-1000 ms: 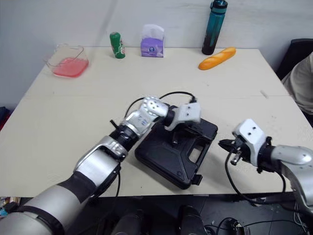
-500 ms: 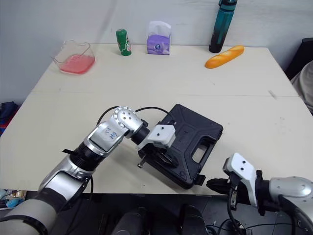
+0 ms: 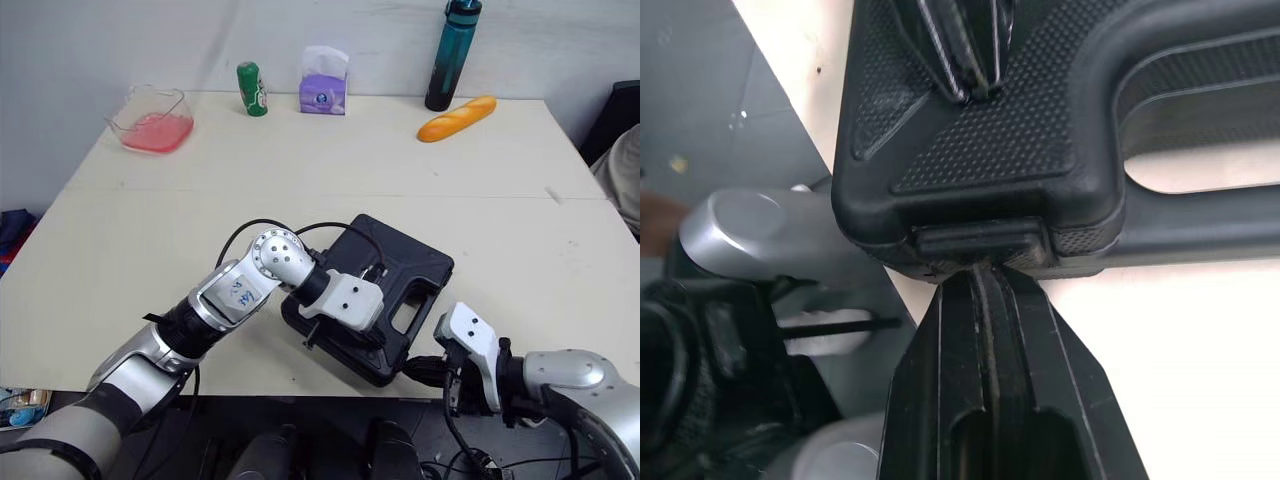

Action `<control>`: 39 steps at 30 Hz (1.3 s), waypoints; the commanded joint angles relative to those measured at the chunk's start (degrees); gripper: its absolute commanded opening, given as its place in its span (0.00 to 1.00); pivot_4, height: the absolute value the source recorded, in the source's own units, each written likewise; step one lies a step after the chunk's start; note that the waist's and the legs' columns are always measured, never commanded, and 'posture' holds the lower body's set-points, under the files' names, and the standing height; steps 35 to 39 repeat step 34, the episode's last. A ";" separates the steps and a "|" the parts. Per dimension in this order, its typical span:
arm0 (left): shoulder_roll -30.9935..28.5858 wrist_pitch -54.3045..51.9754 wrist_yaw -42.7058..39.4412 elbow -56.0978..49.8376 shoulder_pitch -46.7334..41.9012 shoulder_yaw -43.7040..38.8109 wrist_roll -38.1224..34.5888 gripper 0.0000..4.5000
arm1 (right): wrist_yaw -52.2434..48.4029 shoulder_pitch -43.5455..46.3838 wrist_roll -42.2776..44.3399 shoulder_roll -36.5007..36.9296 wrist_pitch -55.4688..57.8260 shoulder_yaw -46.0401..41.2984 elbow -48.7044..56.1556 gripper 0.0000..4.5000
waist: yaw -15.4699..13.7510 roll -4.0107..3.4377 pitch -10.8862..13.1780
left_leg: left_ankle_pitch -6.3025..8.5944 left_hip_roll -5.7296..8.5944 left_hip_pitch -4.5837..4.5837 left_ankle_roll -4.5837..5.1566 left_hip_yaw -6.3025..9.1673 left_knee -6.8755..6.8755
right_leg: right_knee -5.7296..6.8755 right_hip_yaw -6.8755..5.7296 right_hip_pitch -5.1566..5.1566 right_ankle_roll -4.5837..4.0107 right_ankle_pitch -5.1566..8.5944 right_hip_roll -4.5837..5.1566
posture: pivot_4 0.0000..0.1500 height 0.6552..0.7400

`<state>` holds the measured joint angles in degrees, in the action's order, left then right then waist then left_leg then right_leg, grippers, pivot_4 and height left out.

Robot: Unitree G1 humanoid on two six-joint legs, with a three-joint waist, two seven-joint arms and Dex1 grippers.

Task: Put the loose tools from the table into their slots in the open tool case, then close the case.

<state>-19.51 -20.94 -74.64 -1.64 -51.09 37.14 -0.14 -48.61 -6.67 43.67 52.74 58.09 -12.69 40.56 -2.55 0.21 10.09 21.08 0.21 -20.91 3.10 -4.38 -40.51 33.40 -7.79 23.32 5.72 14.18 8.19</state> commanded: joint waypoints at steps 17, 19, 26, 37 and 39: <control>-10.56 -28.09 -7.56 1.81 0.98 -33.57 -31.13 0.67 | -14.36 -1.32 4.57 9.25 -4.56 -27.98 -6.03 0.67 | 1.24 -0.28 0.52 | -0.26 0.03 -0.31 -0.28 0.05 0.33 | 0.25 -0.32 0.31 -0.04 0.03 -0.22 | 1.00 0.94; -17.93 -28.87 -8.39 -0.56 4.87 -37.81 -32.66 0.86 | -17.88 -1.50 2.29 11.00 -7.53 -29.88 -10.34 0.86 | 1.38 -0.37 0.58 | -0.29 -0.01 -0.31 -0.34 0.05 0.37 | 0.25 -0.32 0.33 -0.08 0.05 -0.60 | 1.00 0.94; -38.79 -25.77 -5.96 -2.50 23.57 -55.10 -31.95 0.99 | -23.06 3.52 -6.38 17.24 -19.15 -30.04 -27.01 0.99 | 1.07 -0.35 0.96 | -0.31 0.05 -0.15 -0.31 -0.06 0.36 | 0.13 0.00 0.29 -0.05 0.03 -0.57 | 1.00 0.94; -40.46 -25.80 0.35 -8.55 38.76 -70.40 -34.39 0.99 | -28.19 6.57 -7.94 18.28 -23.40 -26.96 -33.07 0.99 | 1.14 -0.71 1.20 | -0.25 0.04 -0.27 -0.47 0.22 0.51 | 0.21 -0.18 0.34 -0.17 0.11 -0.12 | 1.00 0.94; -40.46 -25.80 0.35 -8.55 38.76 -70.40 -34.39 0.99 | -28.19 6.57 -7.94 18.28 -23.40 -26.96 -33.07 0.99 | 1.14 -0.71 1.20 | -0.25 0.04 -0.27 -0.47 0.22 0.51 | 0.21 -0.18 0.34 -0.17 0.11 -0.12 | 1.00 0.94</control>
